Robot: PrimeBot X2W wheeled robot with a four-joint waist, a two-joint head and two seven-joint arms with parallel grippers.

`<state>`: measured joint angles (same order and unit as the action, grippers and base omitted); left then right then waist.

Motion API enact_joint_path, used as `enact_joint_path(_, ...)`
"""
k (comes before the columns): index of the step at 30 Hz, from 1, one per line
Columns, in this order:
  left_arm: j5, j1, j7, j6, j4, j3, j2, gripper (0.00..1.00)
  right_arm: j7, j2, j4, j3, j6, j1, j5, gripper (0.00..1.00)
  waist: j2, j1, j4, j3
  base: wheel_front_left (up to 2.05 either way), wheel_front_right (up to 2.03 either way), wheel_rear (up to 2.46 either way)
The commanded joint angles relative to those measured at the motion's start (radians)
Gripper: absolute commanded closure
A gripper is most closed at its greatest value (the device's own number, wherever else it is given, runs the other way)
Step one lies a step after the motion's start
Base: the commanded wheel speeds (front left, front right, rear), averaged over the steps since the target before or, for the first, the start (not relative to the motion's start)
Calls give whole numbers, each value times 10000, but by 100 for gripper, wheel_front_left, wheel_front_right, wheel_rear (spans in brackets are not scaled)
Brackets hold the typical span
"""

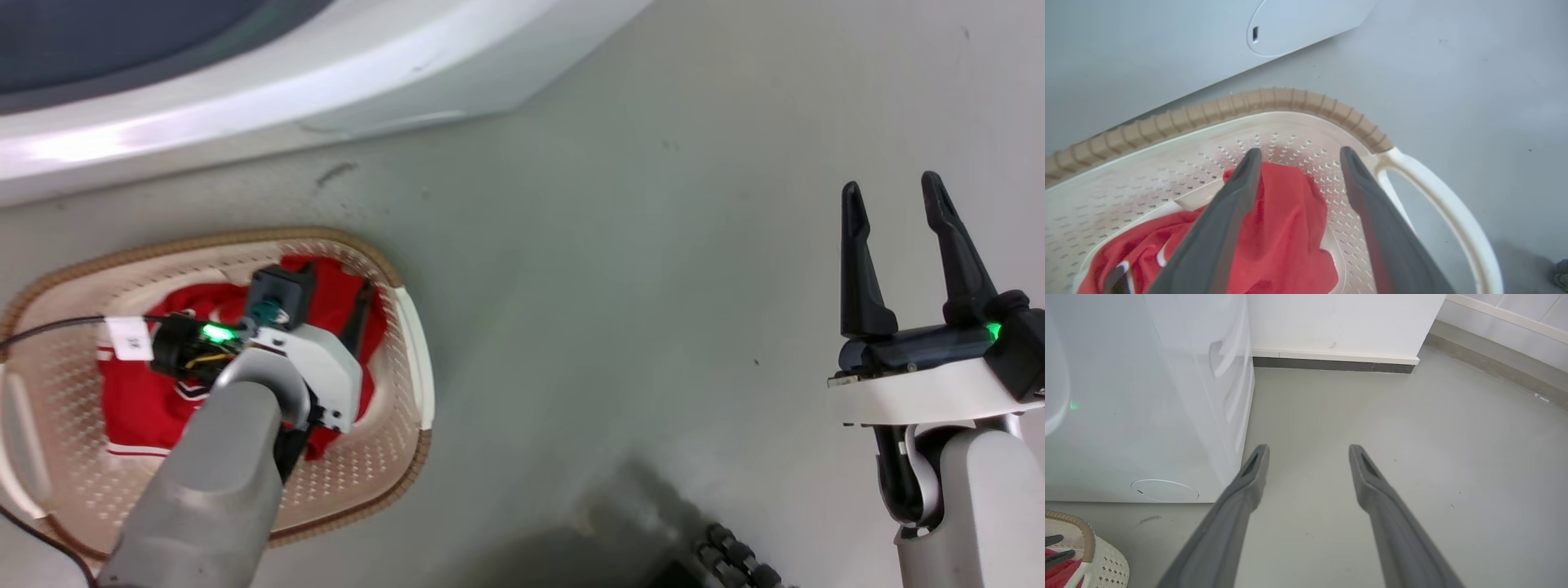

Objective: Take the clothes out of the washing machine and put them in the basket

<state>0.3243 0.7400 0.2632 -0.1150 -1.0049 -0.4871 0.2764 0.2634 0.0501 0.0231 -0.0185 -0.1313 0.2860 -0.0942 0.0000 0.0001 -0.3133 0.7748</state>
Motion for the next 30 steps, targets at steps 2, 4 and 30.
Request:
enact_joint_path(2, -112, -396, 23, -63, 561, -9, -115, 0, 21, 3, 121, -110, 10, -115, 178, 0, 0, -1, 711, -1138, 0, 0, 0)
enact_joint_path(4, -123, -541, 23, -84, 804, 34, -145, 0, 20, 1, 173, -148, 10, -163, 270, 0, 0, -1, 838, -1374, 0, 0, 0)
enact_joint_path(30, -1234, -5132, 23, 465, 7041, 3472, -601, 0, 20, 7, 991, -943, 9, -1700, 1256, 0, 0, -1, 3296, -5912, 0, 0, 0)
